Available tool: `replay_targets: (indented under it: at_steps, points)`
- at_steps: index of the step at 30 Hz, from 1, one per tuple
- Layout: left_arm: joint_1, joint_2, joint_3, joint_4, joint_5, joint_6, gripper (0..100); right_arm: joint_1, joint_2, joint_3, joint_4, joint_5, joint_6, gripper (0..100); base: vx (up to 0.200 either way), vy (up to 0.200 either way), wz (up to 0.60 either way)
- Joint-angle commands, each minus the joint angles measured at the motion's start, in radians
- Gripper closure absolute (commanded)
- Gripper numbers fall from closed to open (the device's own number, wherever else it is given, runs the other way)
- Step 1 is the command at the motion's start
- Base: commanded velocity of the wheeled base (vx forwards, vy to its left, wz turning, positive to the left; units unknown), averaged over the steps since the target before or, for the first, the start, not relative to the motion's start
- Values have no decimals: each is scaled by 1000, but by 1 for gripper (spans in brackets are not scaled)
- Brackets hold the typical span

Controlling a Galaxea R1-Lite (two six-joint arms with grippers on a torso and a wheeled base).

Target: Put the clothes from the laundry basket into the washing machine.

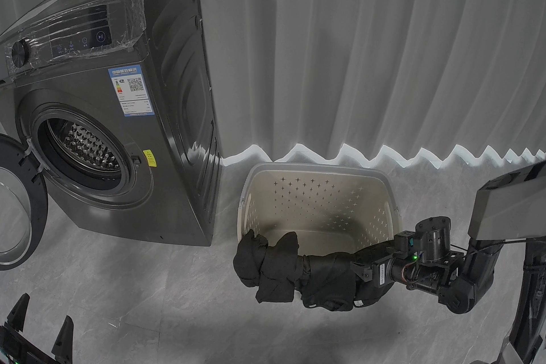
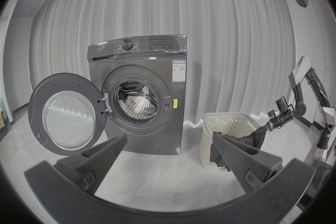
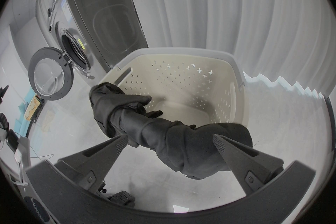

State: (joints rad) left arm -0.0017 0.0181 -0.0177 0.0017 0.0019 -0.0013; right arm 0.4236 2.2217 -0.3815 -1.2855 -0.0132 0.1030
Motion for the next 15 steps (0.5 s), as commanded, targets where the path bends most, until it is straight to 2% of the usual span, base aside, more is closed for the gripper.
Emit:
replay_targets:
  at_steps: [1, 15]
  points:
    - [0, -18, 18, 0, 1, 0, 0, 0, 26, -33, 15, -10, -2, 0, 0, 0, 0]
    - [0, -18, 18, 0, 0, 0, 0, -36, 64, -109, 46, -27, -12, 0, 0, 0, 0]
